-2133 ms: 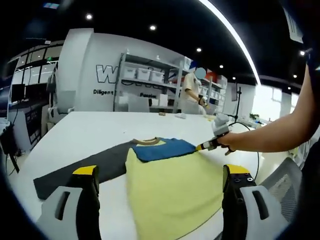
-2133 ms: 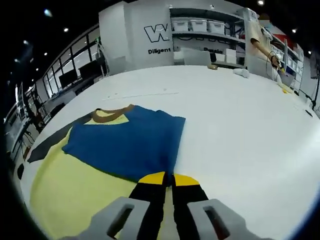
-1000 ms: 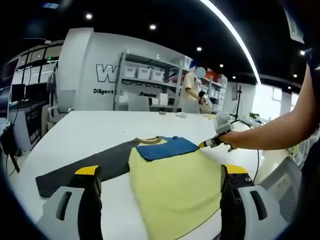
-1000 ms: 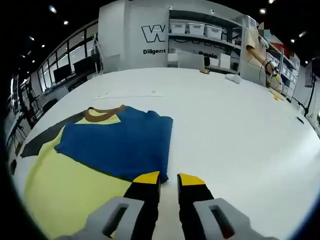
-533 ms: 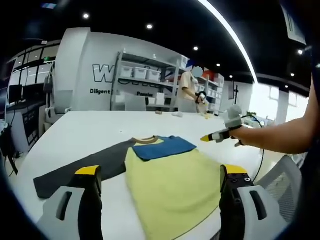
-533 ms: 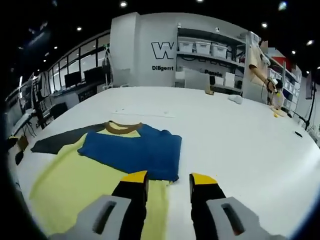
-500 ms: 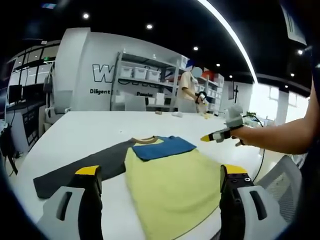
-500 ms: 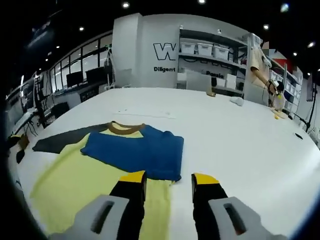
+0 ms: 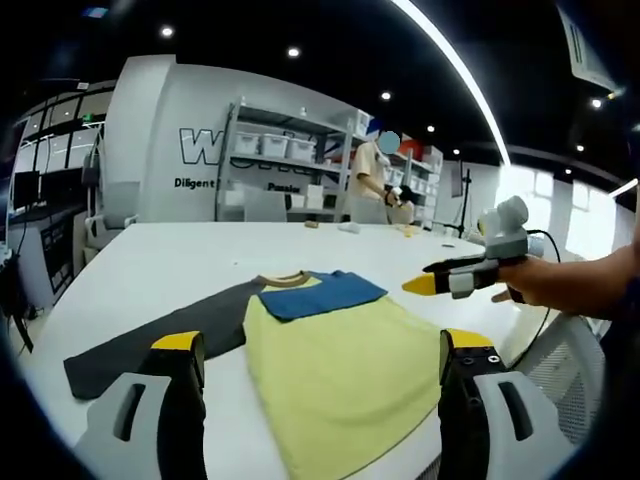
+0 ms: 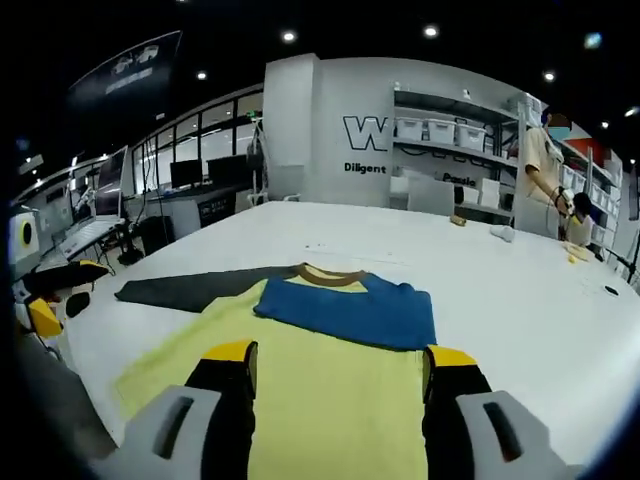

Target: Fold the garment on the visible template until the final outline fits inside the template.

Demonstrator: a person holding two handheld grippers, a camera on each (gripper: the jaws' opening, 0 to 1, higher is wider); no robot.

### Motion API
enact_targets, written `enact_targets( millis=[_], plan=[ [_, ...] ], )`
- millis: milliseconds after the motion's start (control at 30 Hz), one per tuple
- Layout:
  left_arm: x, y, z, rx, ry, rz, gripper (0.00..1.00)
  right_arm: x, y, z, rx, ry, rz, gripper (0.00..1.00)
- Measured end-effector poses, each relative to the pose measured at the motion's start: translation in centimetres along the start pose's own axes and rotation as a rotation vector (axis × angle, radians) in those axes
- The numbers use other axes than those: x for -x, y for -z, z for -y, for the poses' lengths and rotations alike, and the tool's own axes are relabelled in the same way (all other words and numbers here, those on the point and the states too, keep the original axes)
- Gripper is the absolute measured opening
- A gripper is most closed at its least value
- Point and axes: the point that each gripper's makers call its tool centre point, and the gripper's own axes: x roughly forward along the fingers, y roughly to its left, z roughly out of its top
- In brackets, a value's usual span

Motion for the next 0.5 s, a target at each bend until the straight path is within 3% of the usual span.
enact_targets(
  millis=[267,300,500],
  plan=[
    [0.3,-0.3,-1.0,0.003,-0.026,0.002,0.90,2.1,0.8,-1.5,0.024,-0.006,0.011,0.66],
    [0.5,-0.5,-1.7,0.011,-0.045,0.009,0.90,2.1,1.0,-1.6,0.026,-0.014,-0.013,0.65],
    [1.8,-0.9,-6.1,0.043,-0.156,0.025,0.88,1.9,0.7,-1.5,0.039,-0.017,0.004,0.64]
  ],
)
